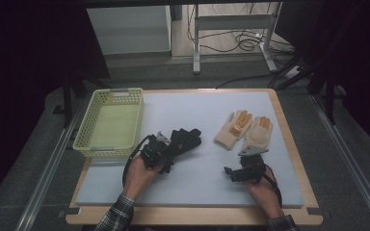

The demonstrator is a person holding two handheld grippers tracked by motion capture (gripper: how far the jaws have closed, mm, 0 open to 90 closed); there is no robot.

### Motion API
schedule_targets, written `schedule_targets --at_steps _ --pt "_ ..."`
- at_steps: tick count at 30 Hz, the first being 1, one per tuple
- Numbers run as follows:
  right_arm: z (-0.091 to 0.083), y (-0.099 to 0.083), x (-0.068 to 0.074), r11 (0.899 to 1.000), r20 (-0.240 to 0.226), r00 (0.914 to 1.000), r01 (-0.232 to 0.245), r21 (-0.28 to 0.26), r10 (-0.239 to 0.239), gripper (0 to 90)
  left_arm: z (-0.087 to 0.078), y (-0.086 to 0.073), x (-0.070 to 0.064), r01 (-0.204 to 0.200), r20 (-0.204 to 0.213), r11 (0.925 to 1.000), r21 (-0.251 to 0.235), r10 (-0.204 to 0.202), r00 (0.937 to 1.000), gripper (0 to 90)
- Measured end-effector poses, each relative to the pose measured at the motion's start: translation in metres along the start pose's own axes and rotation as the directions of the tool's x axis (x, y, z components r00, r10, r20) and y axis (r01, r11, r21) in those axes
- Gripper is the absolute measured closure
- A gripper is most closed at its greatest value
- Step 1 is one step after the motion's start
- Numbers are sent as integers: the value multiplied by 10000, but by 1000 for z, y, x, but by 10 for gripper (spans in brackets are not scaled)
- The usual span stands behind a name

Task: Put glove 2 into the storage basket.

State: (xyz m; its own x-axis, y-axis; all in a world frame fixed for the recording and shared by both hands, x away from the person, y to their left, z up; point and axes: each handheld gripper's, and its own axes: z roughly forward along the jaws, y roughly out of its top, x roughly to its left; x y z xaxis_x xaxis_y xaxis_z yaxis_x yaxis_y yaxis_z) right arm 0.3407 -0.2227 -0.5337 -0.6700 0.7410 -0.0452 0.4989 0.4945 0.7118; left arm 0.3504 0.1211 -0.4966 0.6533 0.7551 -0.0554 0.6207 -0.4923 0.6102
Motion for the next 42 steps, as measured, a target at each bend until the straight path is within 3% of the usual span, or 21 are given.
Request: schedule_targets --at_steps 5,15,23,29,34,42 --pt "0 0 0 10000 -4 10000 4 5 -4 100 -14 14 7 52 -201 10000 -23 -52 9998 679" --pt "0 0 0 10000 2 10000 -5 -1 5 100 -47 37 35 444 -802 9983 -386 -474 9957 674" --pt "0 0 0 10000 16 10000 44 -22 -44 100 -70 45 64 1011 -1487 9931 -589 -1089 9829 673" --pt "0 0 0 10000 22 10000 48 -25 -48 100 -83 39 90 1535 -1961 9854 -731 -1651 9666 673" --pt "0 0 0 10000 23 10000 42 -49 -42 101 -96 28 116 2033 -2371 9757 -815 -2171 9469 673" --pt "0 0 0 10000 26 10000 50 -49 -50 100 -115 6 155 2825 -3114 9534 -1057 -3016 9012 670"
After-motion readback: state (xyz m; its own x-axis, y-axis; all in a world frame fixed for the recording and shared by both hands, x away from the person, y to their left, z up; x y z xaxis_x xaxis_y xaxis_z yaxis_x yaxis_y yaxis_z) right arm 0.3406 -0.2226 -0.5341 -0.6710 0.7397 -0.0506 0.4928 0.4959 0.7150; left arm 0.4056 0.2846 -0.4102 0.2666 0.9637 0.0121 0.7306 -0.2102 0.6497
